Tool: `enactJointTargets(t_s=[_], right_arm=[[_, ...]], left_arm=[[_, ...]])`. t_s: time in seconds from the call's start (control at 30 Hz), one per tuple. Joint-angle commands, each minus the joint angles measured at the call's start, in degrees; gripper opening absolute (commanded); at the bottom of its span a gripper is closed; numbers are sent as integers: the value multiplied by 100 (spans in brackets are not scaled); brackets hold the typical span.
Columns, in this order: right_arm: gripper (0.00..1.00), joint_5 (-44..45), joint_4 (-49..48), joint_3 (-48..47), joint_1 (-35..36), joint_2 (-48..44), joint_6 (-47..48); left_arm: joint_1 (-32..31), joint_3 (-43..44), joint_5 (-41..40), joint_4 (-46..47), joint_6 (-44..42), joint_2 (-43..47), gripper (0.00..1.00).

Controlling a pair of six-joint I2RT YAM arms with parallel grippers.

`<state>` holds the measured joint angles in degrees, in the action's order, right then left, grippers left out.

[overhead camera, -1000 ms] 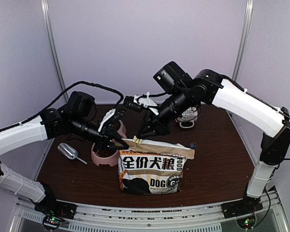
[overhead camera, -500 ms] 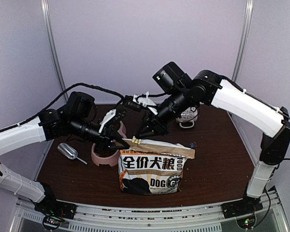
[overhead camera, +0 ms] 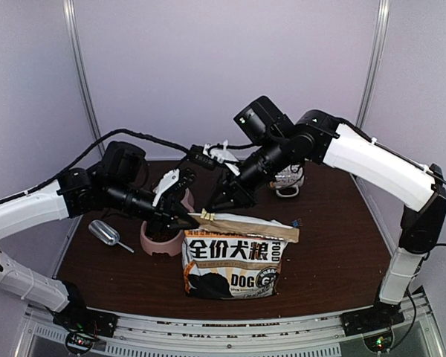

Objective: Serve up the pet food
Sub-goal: Install the clamp onto the pet food bag.

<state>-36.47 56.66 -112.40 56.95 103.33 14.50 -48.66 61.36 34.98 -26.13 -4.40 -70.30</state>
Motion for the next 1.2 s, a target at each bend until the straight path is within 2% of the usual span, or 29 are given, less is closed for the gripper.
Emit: enactJointTargets(t_s=[0.0, 0.13, 0.43, 0.63, 0.93, 1.17], right_arm=[[0, -366, -315, 298, 129, 198, -223], [0, -436, -563, 518, 128, 153, -320], [0, -7, -75, 576, 51, 307, 106], [0, 265, -360, 871, -127, -145, -78], [0, -23, -687, 1246, -249, -725, -236], [0, -219, -965, 1186, -254, -677, -320]], left_arm=[[-161, 293, -74, 991, -212, 174, 0], [-161, 232, 61, 1199, -103, 198, 0], [-161, 38, 331, 1819, 205, 510, 0], [-91, -250, 136, 2077, 379, 758, 0], [19, -472, 134, 2240, 622, 688, 0], [24, -465, 162, 2240, 633, 661, 0]])
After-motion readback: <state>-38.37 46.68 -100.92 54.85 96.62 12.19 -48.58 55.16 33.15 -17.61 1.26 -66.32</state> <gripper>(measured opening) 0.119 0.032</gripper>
